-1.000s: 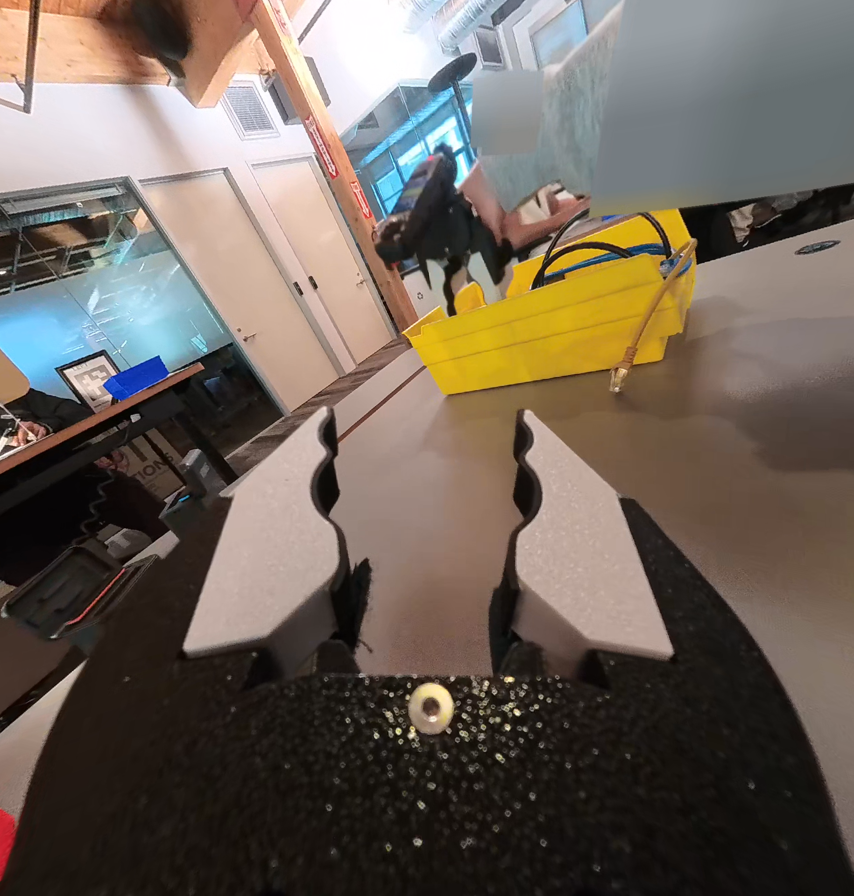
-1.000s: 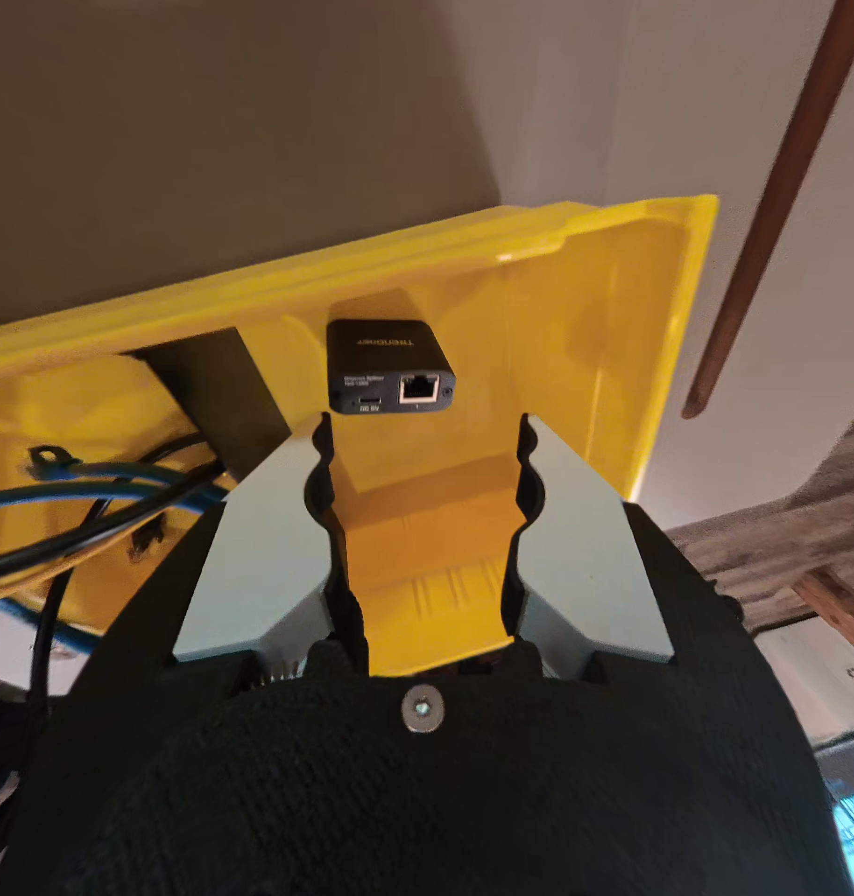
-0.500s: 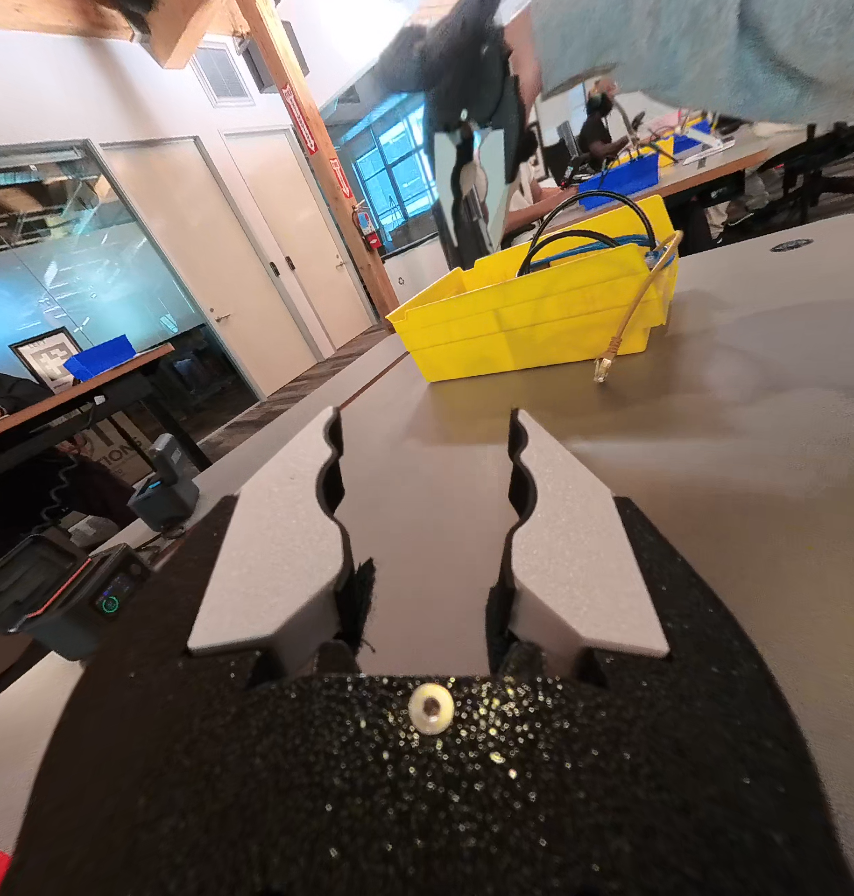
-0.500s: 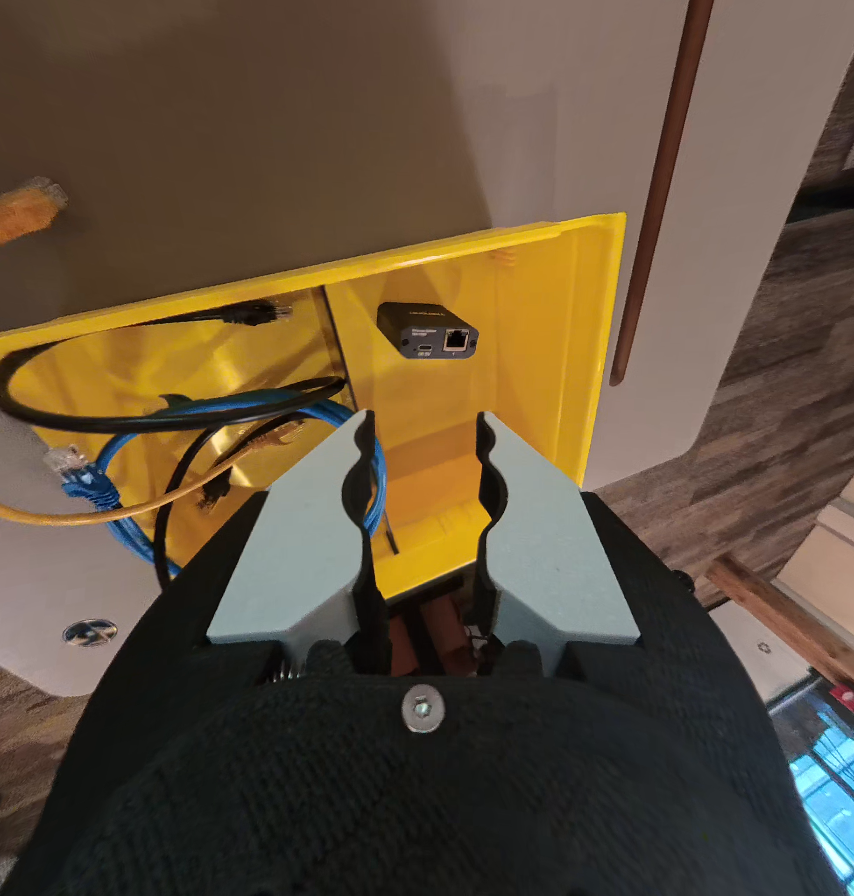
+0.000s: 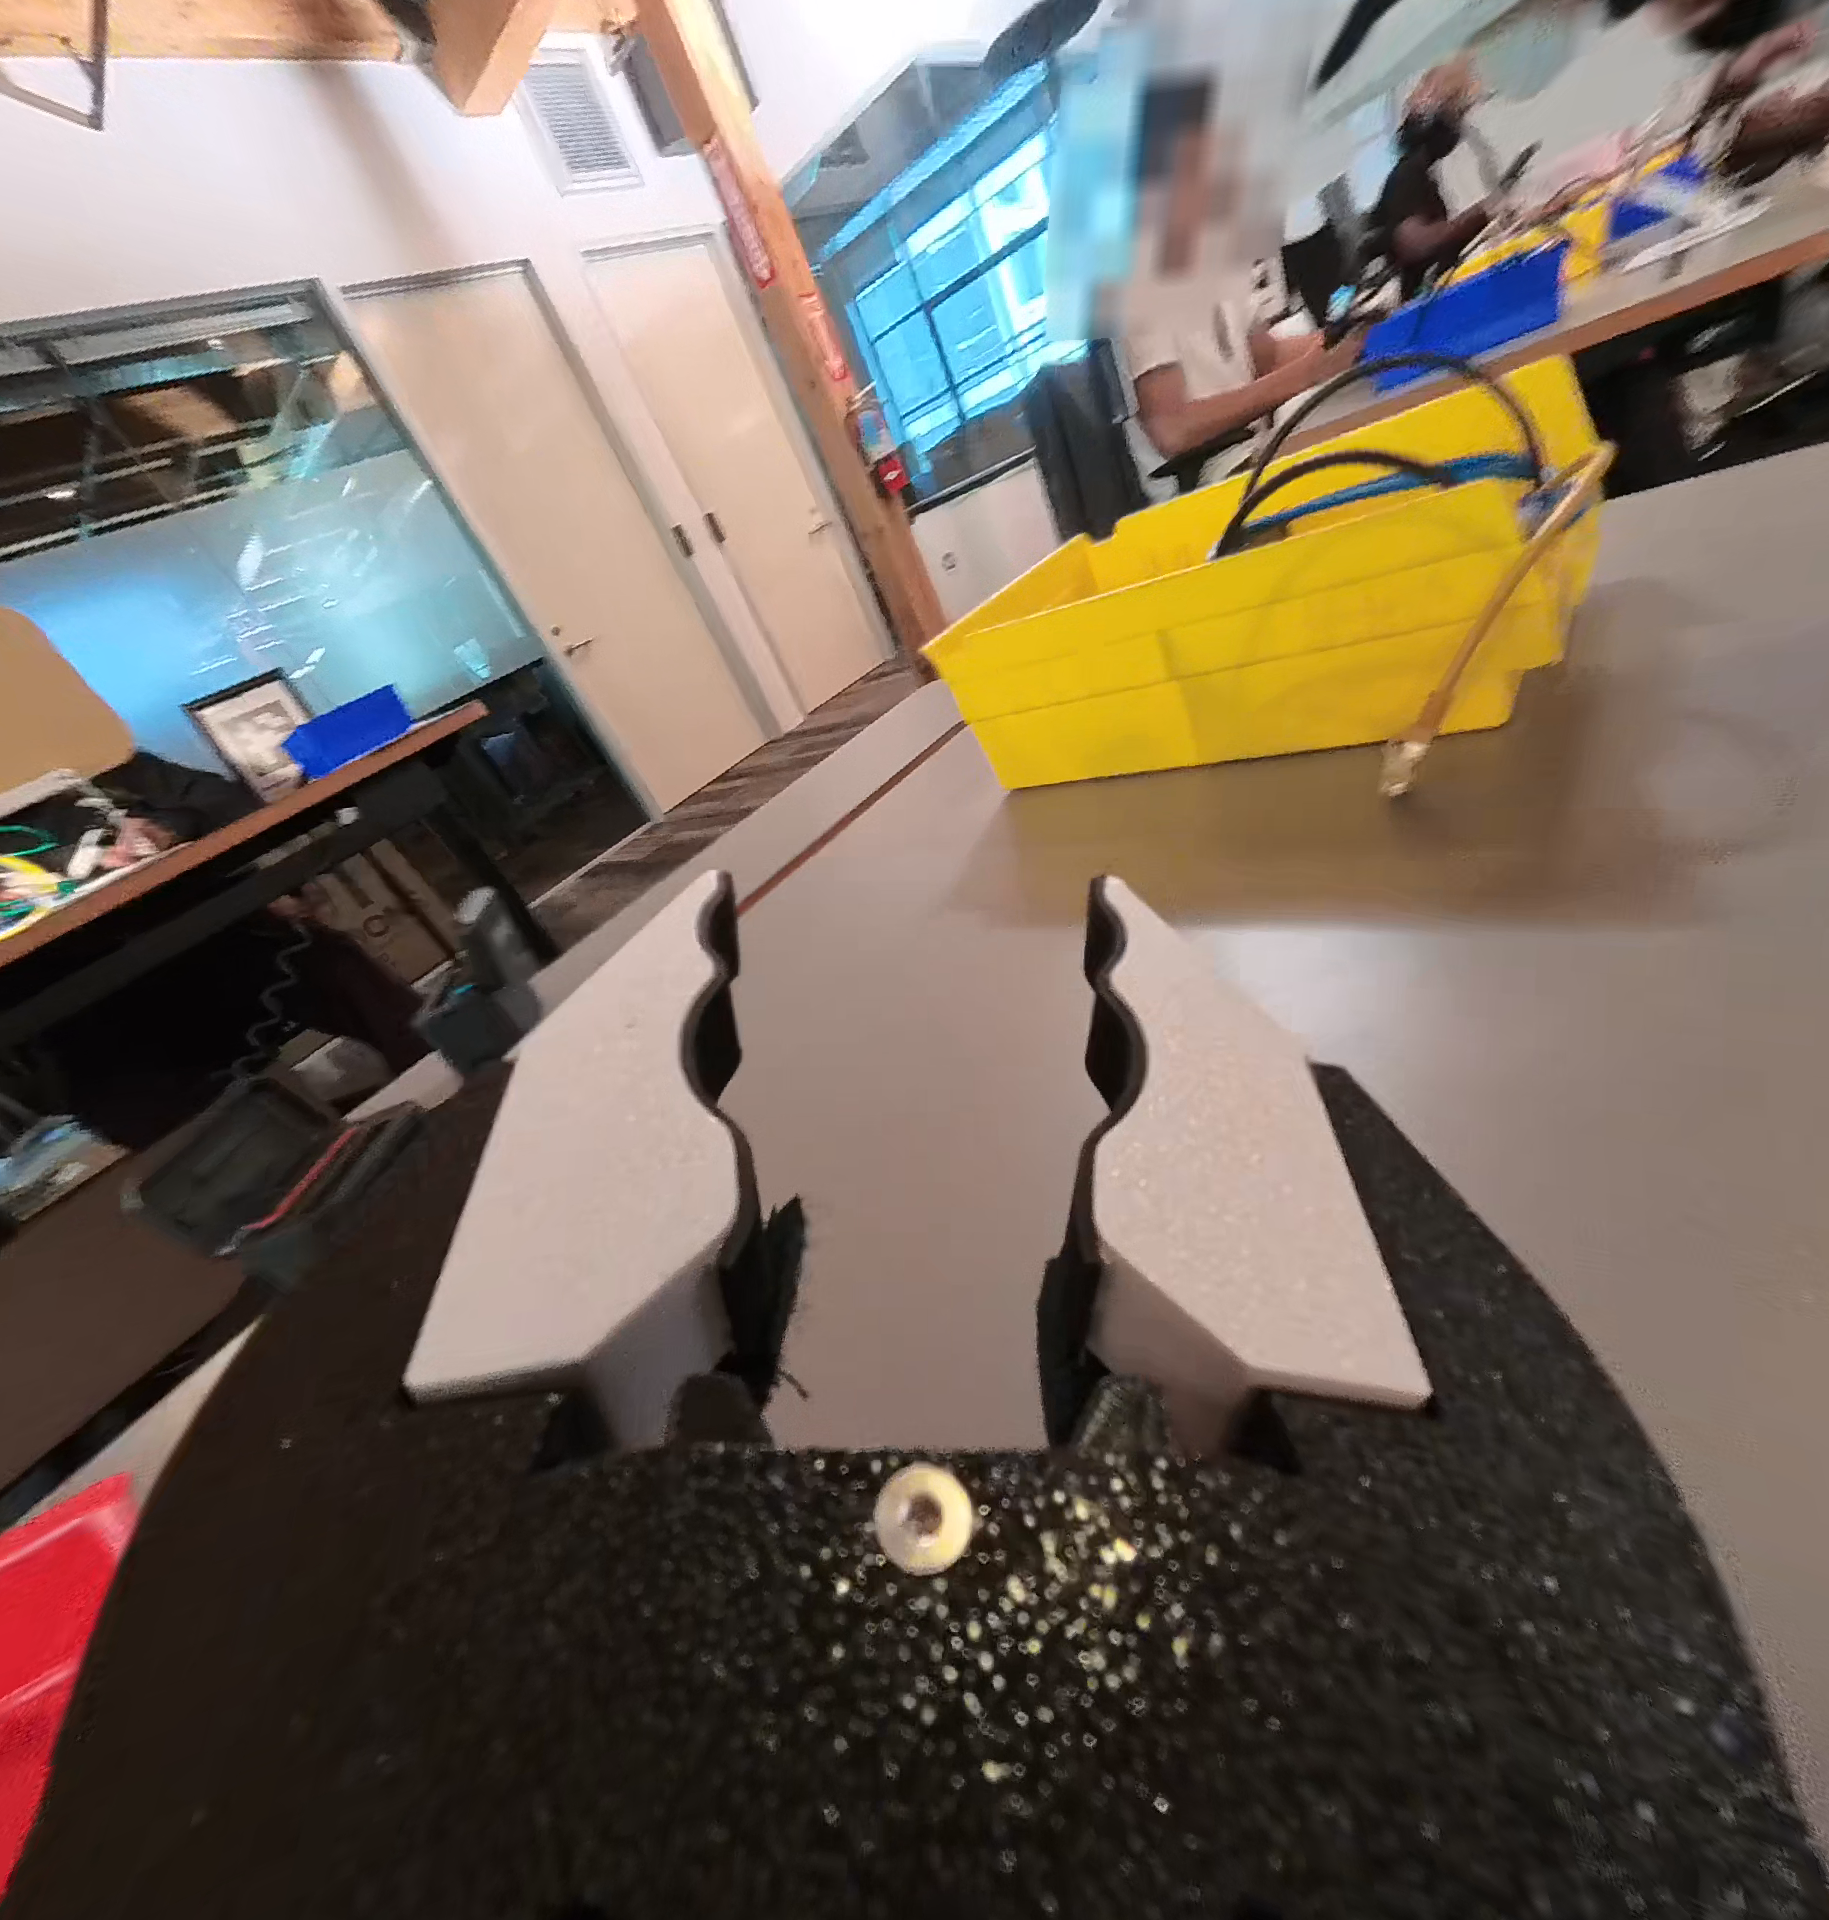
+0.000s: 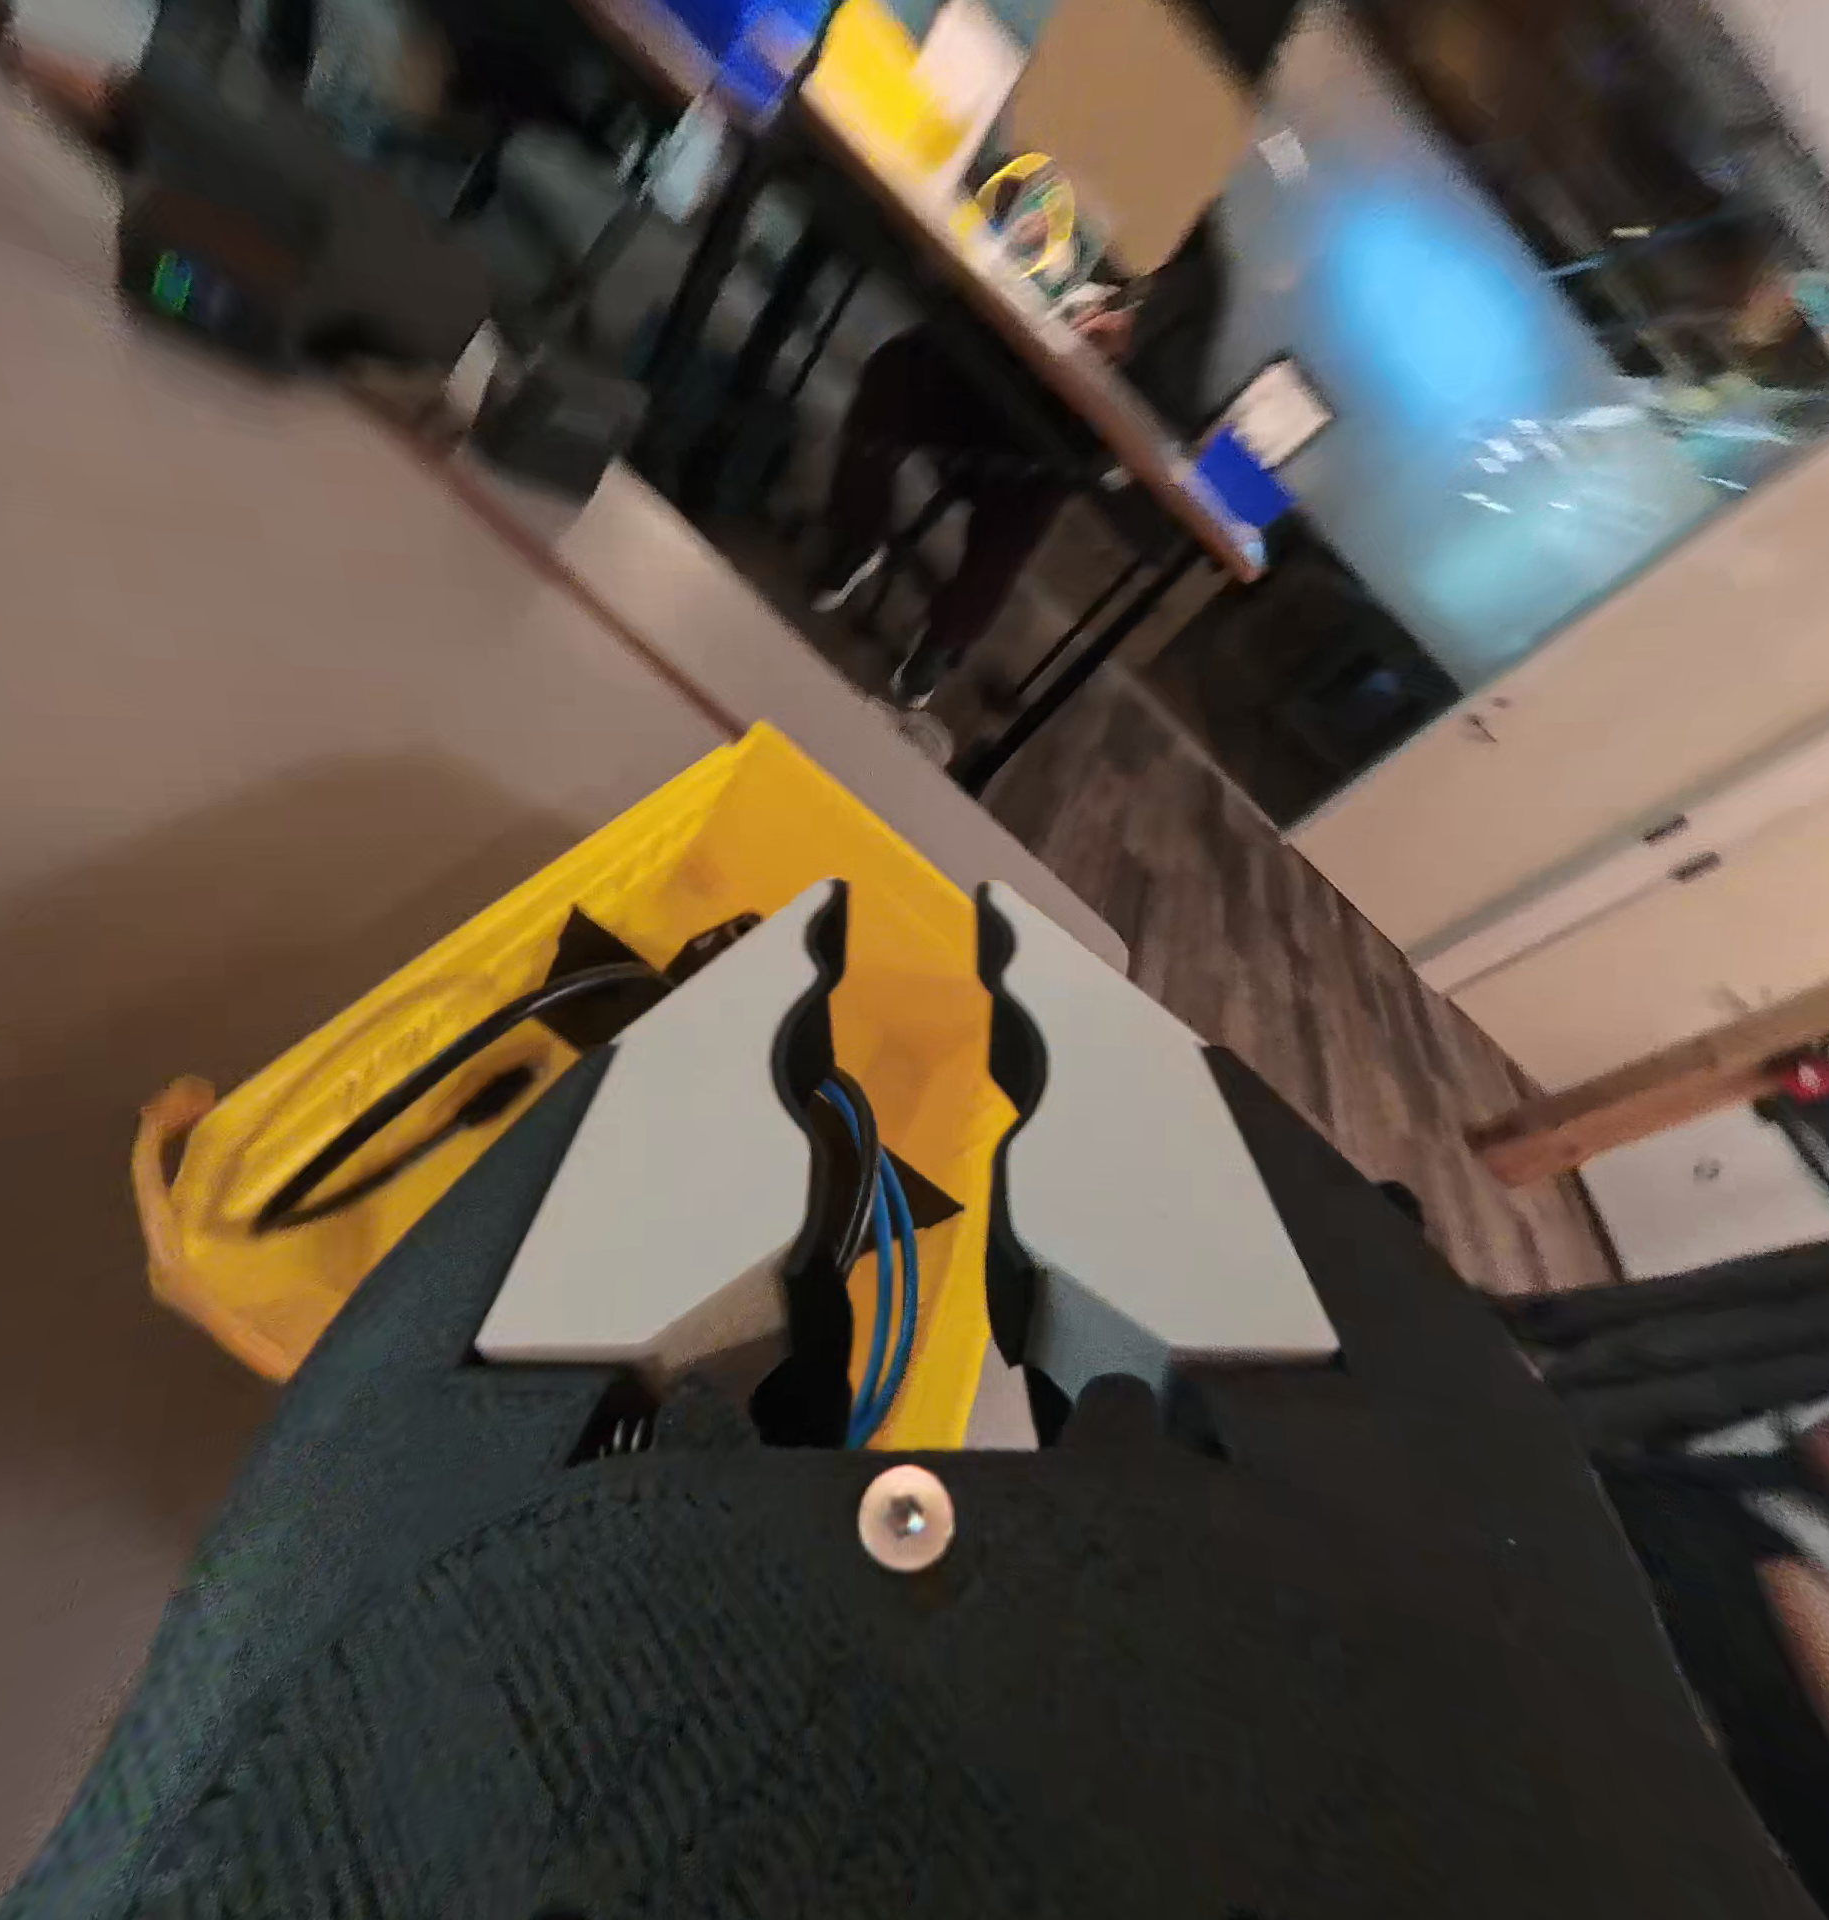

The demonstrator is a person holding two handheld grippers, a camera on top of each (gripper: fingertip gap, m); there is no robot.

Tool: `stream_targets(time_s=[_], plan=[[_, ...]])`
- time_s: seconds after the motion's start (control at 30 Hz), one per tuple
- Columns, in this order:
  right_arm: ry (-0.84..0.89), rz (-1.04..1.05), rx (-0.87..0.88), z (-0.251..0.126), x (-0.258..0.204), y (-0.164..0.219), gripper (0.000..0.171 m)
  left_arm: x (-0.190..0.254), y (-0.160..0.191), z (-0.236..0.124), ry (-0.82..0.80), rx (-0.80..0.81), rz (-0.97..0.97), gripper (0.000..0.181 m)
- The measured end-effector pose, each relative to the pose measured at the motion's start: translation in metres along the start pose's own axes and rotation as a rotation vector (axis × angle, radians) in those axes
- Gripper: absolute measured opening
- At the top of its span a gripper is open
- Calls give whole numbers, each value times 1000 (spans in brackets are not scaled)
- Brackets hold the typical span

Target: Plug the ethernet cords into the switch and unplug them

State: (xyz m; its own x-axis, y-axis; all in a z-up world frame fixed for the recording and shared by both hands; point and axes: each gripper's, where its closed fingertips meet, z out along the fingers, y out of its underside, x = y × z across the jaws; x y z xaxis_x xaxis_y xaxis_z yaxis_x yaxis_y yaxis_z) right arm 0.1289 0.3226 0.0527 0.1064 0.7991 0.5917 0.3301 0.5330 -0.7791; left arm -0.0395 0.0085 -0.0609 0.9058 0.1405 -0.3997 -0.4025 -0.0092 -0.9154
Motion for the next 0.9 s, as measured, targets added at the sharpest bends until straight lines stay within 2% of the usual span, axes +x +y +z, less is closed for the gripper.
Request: stream_targets(time_s=[0.03, 0.1, 0.13, 0.2, 0.23, 0.33, 0.47, 0.53, 0.6, 0.67, 0.77, 0.9], plan=[[54, 87, 44, -10, 10, 8, 35, -5, -1, -2, -32, -28, 21, 72], [142, 223, 51, -23, 26, 39, 50, -14, -4, -10, -91, -120, 41, 86], [191, 252, 30, -28, 36, 58, 50, -15, -5, -17, -107, -171, 34, 88], [371, 322, -25, -37, 70, 94, 44, -11, -22, -38, -92, -164, 6, 73], [393, 400, -41, -38, 77, 107, 40, -13, -32, -50, -97, -137, -19, 68], [314, 601, -27, -25, 70, 126, 41, -35, -40, -92, -206, -197, -95, 73], [198, 756, -140, -1, 37, 158, 47, -72, -18, -162, -468, -413, -141, 91], [163, 813, -211, 8, 17, 165, 47, -83, -4, -196, -579, -526, -168, 89], [178, 745, -265, 12, 5, 168, 52, -82, 8, -214, -590, -560, -298, 84], [227, 623, -305, 10, 3, 171, 48, -79, 17, -220, -553, -559, -421, 79], [267, 572, -343, 11, 6, 177, 43, -79, 49, -238, -567, -752, -421, 82], [281, 588, -499, 8, 1, 206, 60, -71, 73, -248, -555, -922, -400, 82]])
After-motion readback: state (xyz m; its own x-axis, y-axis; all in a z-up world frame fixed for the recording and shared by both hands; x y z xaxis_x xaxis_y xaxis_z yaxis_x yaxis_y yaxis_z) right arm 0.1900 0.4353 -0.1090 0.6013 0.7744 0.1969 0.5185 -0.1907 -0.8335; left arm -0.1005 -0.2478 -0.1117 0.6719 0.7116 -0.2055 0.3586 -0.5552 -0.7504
